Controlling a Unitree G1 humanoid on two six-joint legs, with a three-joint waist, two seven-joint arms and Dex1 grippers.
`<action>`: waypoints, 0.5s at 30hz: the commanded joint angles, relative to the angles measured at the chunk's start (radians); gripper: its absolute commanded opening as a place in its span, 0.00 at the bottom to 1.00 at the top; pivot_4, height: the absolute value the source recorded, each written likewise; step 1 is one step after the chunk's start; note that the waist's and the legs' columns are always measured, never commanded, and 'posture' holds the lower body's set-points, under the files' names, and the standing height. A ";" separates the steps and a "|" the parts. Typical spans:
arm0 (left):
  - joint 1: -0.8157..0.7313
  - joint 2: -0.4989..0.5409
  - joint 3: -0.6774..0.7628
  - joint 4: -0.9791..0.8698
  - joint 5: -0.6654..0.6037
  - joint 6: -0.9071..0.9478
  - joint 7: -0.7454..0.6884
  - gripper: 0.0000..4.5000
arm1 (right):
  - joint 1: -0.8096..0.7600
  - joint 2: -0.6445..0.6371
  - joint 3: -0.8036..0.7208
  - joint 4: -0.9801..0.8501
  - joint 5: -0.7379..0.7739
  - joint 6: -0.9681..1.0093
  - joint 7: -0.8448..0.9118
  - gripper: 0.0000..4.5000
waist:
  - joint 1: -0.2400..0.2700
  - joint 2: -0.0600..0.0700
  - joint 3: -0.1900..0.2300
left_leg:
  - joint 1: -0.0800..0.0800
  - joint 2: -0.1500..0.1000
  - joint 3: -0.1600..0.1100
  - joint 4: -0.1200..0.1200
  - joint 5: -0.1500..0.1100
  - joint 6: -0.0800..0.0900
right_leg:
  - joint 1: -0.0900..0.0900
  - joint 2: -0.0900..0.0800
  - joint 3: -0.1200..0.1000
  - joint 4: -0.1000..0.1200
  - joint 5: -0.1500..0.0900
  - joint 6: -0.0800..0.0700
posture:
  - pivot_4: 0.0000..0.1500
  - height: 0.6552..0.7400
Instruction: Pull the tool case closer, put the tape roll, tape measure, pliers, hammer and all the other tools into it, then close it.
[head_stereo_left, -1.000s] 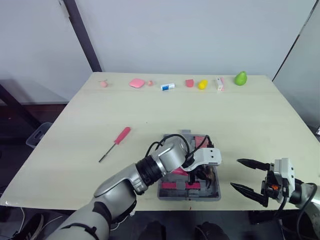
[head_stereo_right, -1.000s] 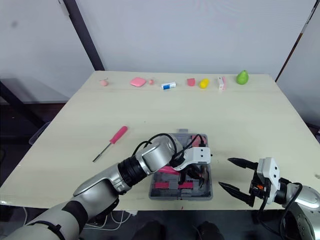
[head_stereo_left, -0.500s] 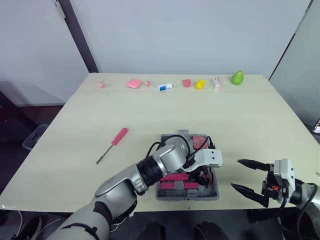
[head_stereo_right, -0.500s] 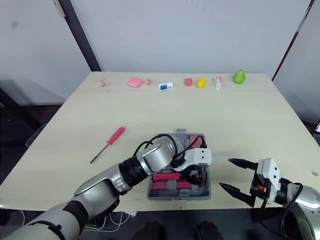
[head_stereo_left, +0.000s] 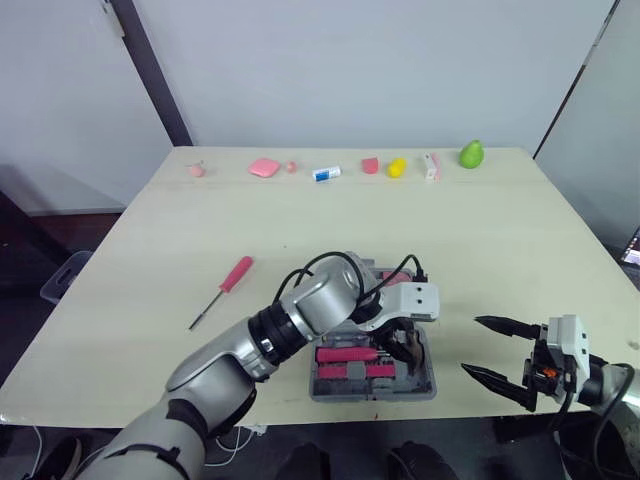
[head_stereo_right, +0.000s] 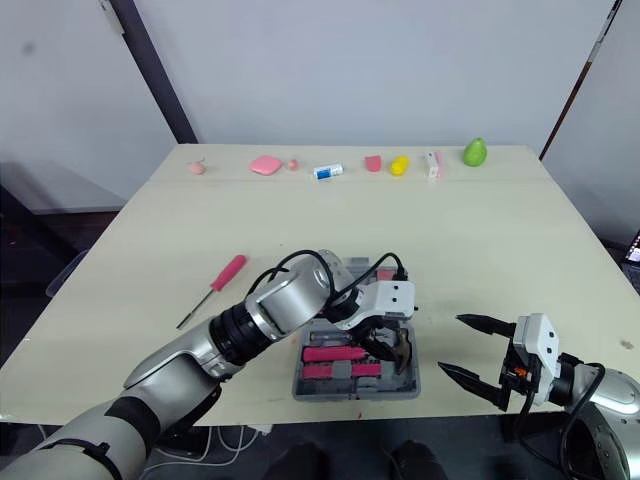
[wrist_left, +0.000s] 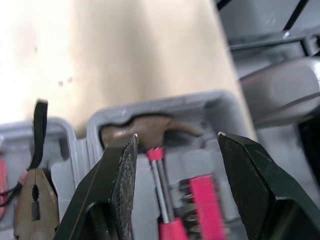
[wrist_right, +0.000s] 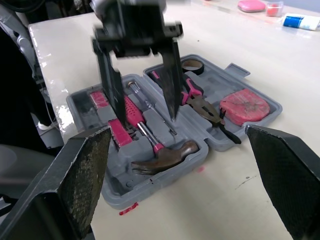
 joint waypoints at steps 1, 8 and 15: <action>0.046 0.010 0.129 0.017 -0.078 -0.111 -0.011 0.60 | 0.000 -0.006 -0.015 -0.039 0.017 -0.003 -0.005 1.00 | -0.001 0.000 0.000 | 0.000 0.000 0.000 0.000 0.000 0.000 | 0.000 0.000 0.000 0.000 0.000 0.000 | 1.00 1.00; 0.190 0.052 0.260 0.157 -0.122 -0.508 -0.072 0.12 | -0.007 -0.005 -0.013 -0.036 0.016 -0.002 -0.009 1.00 | 0.001 0.001 0.000 | 0.000 0.000 0.000 0.000 0.000 0.000 | 0.000 0.000 0.000 0.000 0.000 0.000 | 1.00 1.00; 0.253 0.083 0.258 0.256 -0.110 -0.629 -0.131 0.01 | -0.015 -0.006 -0.010 -0.036 0.016 -0.001 -0.010 1.00 | 0.003 0.000 0.000 | 0.000 0.000 0.001 0.000 0.000 0.000 | 0.000 0.000 0.000 0.000 0.000 0.000 | 1.00 1.00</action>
